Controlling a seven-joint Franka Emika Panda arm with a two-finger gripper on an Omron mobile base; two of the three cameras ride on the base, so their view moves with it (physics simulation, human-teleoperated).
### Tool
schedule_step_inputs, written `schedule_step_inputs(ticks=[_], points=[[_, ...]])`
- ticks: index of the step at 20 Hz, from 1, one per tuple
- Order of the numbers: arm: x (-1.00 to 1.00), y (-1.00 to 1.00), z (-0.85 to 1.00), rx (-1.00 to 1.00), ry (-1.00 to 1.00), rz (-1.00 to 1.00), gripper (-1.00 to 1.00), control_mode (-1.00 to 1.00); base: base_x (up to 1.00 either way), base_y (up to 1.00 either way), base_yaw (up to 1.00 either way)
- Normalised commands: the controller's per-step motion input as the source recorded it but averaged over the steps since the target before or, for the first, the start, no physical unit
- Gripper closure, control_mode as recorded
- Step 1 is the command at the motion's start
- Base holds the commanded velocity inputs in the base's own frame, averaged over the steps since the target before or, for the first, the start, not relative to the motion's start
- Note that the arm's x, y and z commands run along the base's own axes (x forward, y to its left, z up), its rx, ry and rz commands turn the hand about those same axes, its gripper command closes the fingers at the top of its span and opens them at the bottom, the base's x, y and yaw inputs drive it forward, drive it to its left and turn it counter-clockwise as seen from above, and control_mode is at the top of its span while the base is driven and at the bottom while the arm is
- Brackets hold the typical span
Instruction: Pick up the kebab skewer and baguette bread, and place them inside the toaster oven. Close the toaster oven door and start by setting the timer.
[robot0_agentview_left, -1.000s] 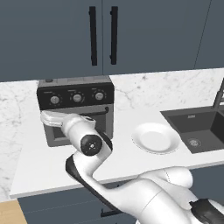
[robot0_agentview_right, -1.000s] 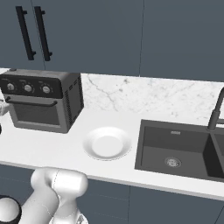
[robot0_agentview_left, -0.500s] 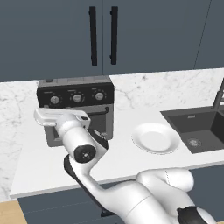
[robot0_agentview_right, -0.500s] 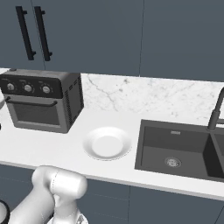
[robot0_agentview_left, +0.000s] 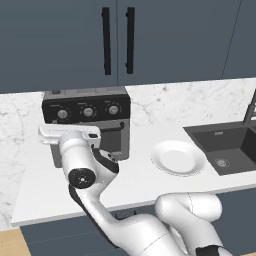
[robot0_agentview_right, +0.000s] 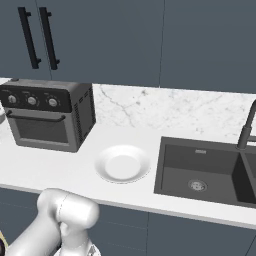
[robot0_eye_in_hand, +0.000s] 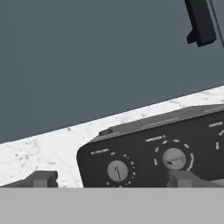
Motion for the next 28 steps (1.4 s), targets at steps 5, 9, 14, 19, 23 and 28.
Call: schedule_step_inputs(ticks=[5, 9, 14, 19, 23, 28], points=[[0.06, 0.0, -0.17, -0.08, 0.01, 0.0, -1.0, -1.0, 0.0, 0.0, 0.0], [0.41, 0.0, -0.25, -0.1, 0.0, 0.0, -1.0, -1.0, 0.0, 0.0, 0.0], [0.36, 0.0, -0.15, -0.11, -0.02, 0.0, -1.0, -1.0, 0.0, 0.0, 0.0], [0.27, 0.0, -0.08, -0.06, -0.07, 0.0, -1.0, -1.0, 0.0, 0.0, 0.0], [0.19, 0.0, -0.03, -0.03, -0.04, -0.03, -1.0, -1.0, 0.0, 0.0, 0.0], [0.14, 0.0, -0.09, -0.01, 0.0, -0.06, -1.0, -1.0, 0.0, 0.0, 0.0]])
